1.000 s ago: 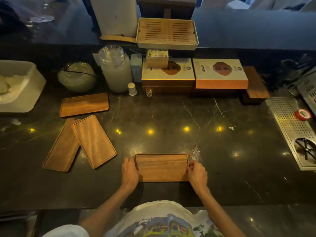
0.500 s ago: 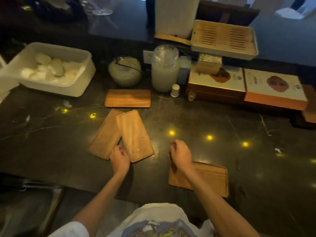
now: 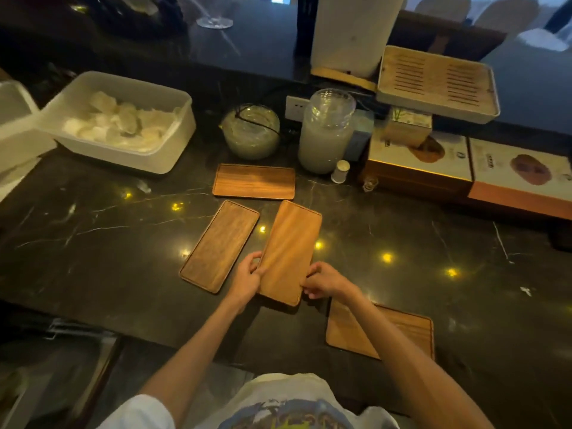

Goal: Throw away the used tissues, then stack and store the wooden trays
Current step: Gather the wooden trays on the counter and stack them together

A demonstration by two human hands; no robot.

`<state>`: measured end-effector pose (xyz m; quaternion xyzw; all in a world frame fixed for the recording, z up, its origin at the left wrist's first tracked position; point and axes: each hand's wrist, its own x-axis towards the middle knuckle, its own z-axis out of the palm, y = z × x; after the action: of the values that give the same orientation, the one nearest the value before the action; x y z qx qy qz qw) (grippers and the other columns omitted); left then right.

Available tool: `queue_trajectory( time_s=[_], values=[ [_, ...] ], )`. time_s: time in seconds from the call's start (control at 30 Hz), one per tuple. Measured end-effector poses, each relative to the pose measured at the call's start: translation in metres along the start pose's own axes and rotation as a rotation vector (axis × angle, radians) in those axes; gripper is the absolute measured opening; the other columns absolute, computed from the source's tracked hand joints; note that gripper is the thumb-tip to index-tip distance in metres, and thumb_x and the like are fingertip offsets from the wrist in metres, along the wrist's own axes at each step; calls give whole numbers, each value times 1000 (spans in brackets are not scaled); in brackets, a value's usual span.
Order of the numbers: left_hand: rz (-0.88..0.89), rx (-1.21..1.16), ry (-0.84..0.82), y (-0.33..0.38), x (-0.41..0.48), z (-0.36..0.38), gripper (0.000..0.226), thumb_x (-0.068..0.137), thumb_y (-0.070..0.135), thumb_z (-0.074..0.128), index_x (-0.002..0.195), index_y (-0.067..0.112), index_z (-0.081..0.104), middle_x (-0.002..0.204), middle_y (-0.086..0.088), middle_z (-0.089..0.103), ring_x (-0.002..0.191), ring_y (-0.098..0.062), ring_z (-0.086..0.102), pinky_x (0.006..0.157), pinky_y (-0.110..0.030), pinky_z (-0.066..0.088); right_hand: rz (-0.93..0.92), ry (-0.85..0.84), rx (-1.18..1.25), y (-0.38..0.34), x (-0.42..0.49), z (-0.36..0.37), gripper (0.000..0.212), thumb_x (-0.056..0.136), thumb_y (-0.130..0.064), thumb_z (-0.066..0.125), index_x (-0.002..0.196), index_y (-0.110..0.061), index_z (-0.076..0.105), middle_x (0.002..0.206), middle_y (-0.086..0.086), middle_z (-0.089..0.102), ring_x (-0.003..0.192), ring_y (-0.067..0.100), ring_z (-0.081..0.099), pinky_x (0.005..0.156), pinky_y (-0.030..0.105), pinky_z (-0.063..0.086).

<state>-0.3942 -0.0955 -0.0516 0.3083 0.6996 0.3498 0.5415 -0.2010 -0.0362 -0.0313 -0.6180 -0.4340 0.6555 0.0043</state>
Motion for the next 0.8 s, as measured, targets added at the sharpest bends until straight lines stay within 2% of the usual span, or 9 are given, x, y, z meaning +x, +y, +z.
queue_trajectory(
  time_s=[0.1, 0.2, 0.33, 0.4, 0.47, 0.53, 0.63, 0.73, 0.8],
  values=[
    [93, 101, -110, 28, 2, 9, 39, 94, 5, 52, 133, 12, 52, 117, -3, 61, 110, -16, 57, 76, -18, 47, -107, 18, 365, 26, -33, -48, 47, 91, -19, 66, 130, -22, 39, 108, 15, 66, 87, 20, 66, 67, 29, 59],
    [202, 324, -347, 64, 5, 29, 41, 93, 0, 50, 134, 9, 53, 124, -1, 59, 114, -10, 53, 85, -13, 41, -230, 187, 700, 59, -57, -103, 57, 90, -19, 66, 139, -28, 38, 125, 17, 62, 104, 27, 67, 72, 34, 62],
    [218, 487, -548, 96, 2, 71, 38, 92, 2, 54, 129, 12, 59, 114, -1, 63, 105, -11, 57, 90, -22, 43, -241, 265, 557, 106, -83, -147, 57, 86, -20, 71, 139, -18, 49, 117, 9, 65, 86, 18, 74, 69, 30, 62],
    [204, 405, -452, 98, -4, 95, 34, 89, 6, 61, 122, 12, 63, 102, -6, 68, 92, -11, 61, 76, -16, 48, -206, 294, 598, 132, -90, -156, 56, 86, -21, 72, 138, -16, 51, 117, 9, 66, 87, 18, 74, 66, 28, 62],
    [132, 225, -215, 89, -14, 117, 32, 85, 14, 69, 117, 11, 62, 93, -3, 67, 81, -8, 61, 61, -13, 49, -171, 338, 721, 157, -92, -158, 57, 86, -19, 72, 139, -15, 50, 121, 10, 63, 97, 22, 72, 65, 27, 61],
    [-28, 58, -46, 74, -26, 137, 38, 82, 18, 73, 115, 9, 56, 98, -4, 62, 87, -14, 60, 69, -26, 54, -139, 413, 776, 175, -93, -153, 59, 88, -16, 69, 142, -13, 45, 121, 8, 60, 100, 24, 69, 64, 26, 62],
    [-236, -177, 49, 40, -45, 160, 35, 82, 7, 71, 111, 4, 52, 106, -16, 59, 93, -25, 58, 84, -41, 52, -150, 517, 717, 196, -95, -142, 57, 92, -13, 63, 145, -11, 40, 117, 3, 58, 96, 18, 65, 59, 21, 60],
    [-320, -302, 161, 9, -63, 171, 25, 85, -1, 65, 106, 7, 55, 107, -17, 59, 94, -26, 59, 77, -39, 54, -177, 579, 525, 213, -99, -134, 59, 95, -15, 60, 149, -14, 36, 134, 10, 53, 103, 24, 64, 62, 21, 61],
    [-286, -215, 224, -7, -71, 177, 21, 87, 3, 62, 107, 11, 59, 99, -6, 60, 87, -17, 57, 64, -27, 48, -131, 649, 276, 225, -102, -129, 59, 96, -23, 58, 150, -16, 35, 139, 11, 52, 115, 30, 60, 81, 30, 59]
  ],
)
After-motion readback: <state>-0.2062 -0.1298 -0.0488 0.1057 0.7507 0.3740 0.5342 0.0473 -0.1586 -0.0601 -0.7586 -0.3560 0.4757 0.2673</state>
